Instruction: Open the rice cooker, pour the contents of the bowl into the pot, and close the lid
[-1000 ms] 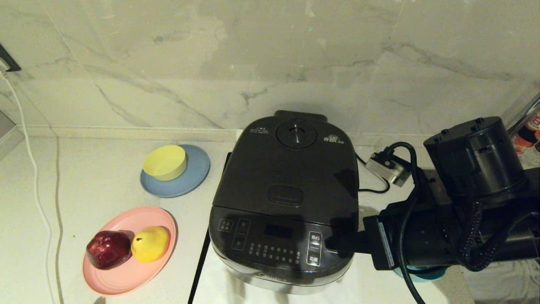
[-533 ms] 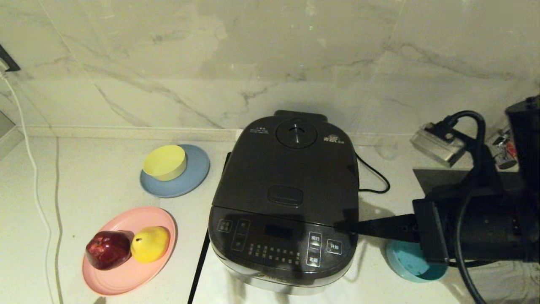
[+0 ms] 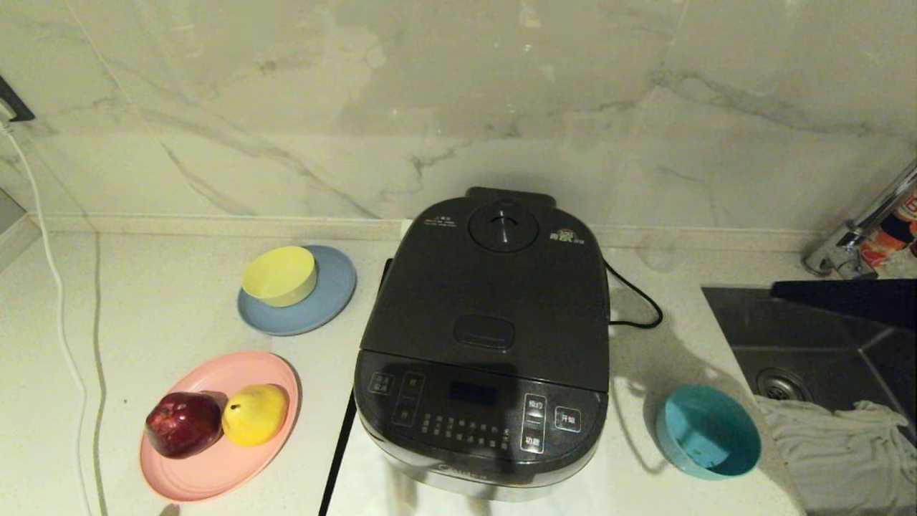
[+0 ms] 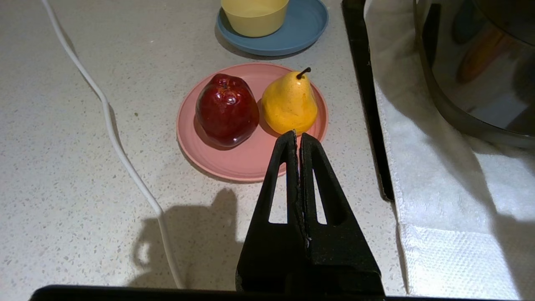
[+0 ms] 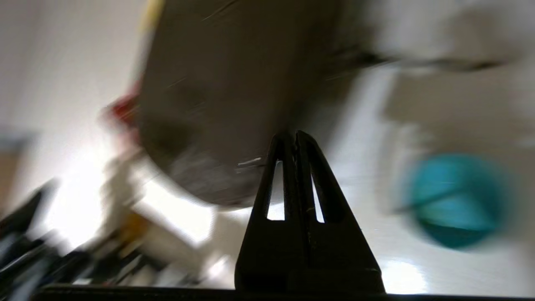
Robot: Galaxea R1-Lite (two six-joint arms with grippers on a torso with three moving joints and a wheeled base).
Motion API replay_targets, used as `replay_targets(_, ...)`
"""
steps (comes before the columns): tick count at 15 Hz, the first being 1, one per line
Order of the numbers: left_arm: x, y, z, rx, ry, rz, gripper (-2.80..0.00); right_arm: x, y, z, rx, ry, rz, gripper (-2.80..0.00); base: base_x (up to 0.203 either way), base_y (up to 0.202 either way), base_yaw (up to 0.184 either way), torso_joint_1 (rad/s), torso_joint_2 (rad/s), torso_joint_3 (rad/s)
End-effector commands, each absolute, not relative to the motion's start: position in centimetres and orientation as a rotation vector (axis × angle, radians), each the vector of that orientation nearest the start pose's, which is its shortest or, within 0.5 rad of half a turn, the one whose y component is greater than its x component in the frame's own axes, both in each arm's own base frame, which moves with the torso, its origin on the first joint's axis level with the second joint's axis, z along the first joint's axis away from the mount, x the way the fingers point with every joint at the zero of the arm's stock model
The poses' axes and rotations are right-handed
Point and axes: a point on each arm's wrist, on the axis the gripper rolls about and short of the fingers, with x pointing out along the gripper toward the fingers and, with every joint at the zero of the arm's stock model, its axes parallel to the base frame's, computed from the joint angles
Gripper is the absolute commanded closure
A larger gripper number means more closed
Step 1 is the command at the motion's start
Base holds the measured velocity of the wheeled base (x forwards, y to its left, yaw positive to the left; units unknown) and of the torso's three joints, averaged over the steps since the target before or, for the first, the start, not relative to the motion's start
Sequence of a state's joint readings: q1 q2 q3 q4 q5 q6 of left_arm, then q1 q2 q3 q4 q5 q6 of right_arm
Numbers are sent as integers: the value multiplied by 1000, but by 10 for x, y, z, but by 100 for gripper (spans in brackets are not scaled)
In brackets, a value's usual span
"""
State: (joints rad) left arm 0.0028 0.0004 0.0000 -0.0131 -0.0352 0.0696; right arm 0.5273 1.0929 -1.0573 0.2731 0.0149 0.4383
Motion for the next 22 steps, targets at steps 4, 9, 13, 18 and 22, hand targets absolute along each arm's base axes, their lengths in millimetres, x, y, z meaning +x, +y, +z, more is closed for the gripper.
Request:
replay_targets(4,-22,-1,74,71,-7,-32,0,35,10,308,259,228,111,0,0,0,0,0,0,0)
replay_targets(9,-22,-1,74,70,-7,-32,0,-22,-18,285,178,101,-320,0,0,0,0,0,0,0)
replay_targets(13,-22,-1,74,69,-7,-32,0,-65,-18,239,115,52,-483,0,0,0,0,0,0,0)
replay_targets(18,-22,-1,74,69,-7,-33,0,-84,-12,167,36,79,-486,0,0,0,0,0,0,0)
replay_targets(22,-22,-1,74,69,-7,-32,0,-62,-6,124,106,65,-248,0,0,0,0,0,0,0)
